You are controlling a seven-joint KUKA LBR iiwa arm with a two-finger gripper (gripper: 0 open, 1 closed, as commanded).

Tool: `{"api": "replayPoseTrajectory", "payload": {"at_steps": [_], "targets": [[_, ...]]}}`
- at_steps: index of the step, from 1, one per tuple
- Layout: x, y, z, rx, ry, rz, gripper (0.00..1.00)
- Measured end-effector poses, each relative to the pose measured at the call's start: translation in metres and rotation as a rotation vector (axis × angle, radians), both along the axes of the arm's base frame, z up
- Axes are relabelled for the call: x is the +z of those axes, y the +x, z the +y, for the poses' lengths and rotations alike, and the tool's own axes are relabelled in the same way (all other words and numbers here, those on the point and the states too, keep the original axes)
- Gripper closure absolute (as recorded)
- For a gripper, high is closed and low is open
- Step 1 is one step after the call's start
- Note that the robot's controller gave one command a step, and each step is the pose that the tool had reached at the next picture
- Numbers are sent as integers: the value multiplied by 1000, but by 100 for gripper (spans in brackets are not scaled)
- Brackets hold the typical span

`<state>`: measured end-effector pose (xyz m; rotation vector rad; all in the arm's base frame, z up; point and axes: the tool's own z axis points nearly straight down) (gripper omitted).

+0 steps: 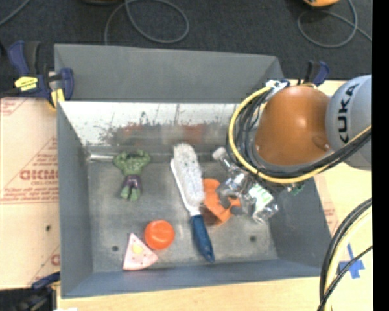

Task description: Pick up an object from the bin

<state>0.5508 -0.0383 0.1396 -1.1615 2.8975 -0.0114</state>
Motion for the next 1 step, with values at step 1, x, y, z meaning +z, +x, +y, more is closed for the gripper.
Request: {"api": "replayPoseTrajectory", "payload": {"at_steps": [1], "targets": [[0, 0, 0, -1, 0, 0, 100]]}}
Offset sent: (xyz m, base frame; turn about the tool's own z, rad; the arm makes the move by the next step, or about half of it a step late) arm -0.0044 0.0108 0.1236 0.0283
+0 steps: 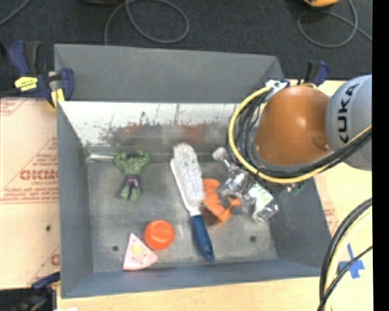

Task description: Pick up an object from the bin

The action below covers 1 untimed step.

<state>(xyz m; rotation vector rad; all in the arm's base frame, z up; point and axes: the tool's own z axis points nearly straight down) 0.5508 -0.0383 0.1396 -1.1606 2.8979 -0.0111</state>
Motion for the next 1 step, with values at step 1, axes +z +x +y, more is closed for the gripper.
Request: {"api": "replayPoseTrajectory", "payload": {"at_steps": [1], "targets": [[124, -3, 11, -29, 1, -4, 100]]}}
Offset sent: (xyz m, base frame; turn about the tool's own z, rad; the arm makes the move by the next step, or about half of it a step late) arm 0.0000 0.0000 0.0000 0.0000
